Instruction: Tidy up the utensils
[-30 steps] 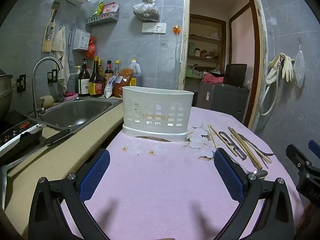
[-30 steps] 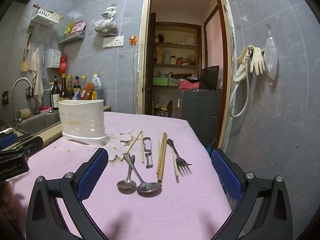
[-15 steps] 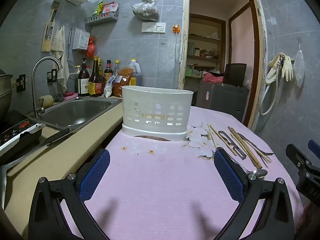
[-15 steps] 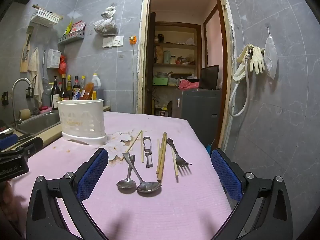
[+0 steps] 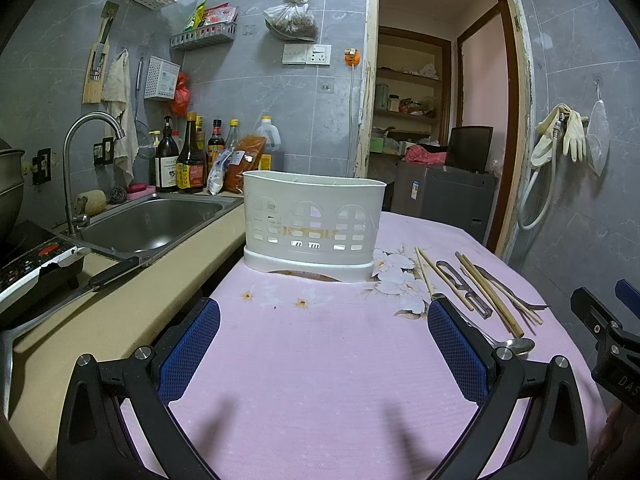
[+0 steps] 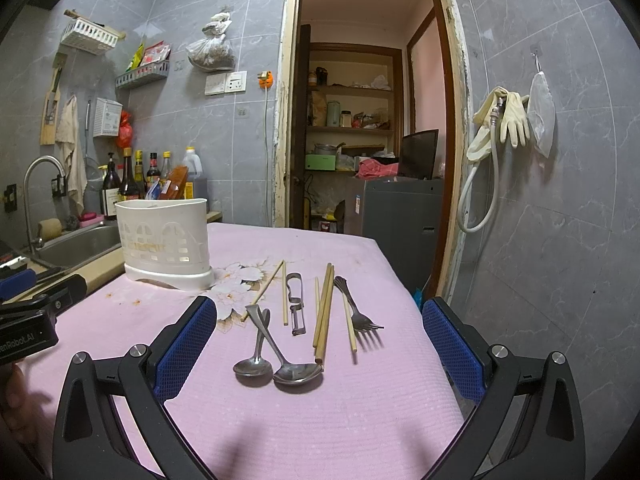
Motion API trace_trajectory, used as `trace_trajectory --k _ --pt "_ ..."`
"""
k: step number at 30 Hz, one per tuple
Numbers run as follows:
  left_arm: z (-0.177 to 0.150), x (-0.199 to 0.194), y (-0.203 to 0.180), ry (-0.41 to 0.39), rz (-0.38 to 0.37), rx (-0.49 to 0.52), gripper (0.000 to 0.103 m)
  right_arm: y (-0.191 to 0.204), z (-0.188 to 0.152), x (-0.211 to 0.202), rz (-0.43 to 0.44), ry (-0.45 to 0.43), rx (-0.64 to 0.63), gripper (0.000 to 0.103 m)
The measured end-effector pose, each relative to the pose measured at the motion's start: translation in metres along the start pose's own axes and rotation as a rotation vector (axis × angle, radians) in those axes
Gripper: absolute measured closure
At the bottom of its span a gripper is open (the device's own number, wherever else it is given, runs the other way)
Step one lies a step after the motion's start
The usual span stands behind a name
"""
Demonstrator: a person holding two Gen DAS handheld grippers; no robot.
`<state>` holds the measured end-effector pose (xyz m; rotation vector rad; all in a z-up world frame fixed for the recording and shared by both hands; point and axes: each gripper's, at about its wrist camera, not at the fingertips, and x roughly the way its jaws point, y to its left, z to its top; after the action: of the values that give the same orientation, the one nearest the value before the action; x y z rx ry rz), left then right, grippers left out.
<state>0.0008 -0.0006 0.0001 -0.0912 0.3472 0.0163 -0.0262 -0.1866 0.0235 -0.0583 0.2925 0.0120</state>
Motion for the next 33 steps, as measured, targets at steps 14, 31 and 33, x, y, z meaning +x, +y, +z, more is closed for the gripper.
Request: trace_trajectory --k 14,31,33 --pt "-0.0012 0.0005 -0.0032 0.001 -0.001 0.001 0.001 0.0003 -0.0002 0.0001 0.001 0.001 0.001 0.0" --pt "-0.0005 0.0017 -0.0042 -0.002 -0.001 0.001 0.001 0.0003 -0.0002 0.0001 0.001 0.002 0.002 0.0" --pt "-0.0004 0.002 -0.0046 -0.002 -0.001 0.001 0.001 0.0005 -0.0003 0.0003 0.001 0.002 0.002 0.0"
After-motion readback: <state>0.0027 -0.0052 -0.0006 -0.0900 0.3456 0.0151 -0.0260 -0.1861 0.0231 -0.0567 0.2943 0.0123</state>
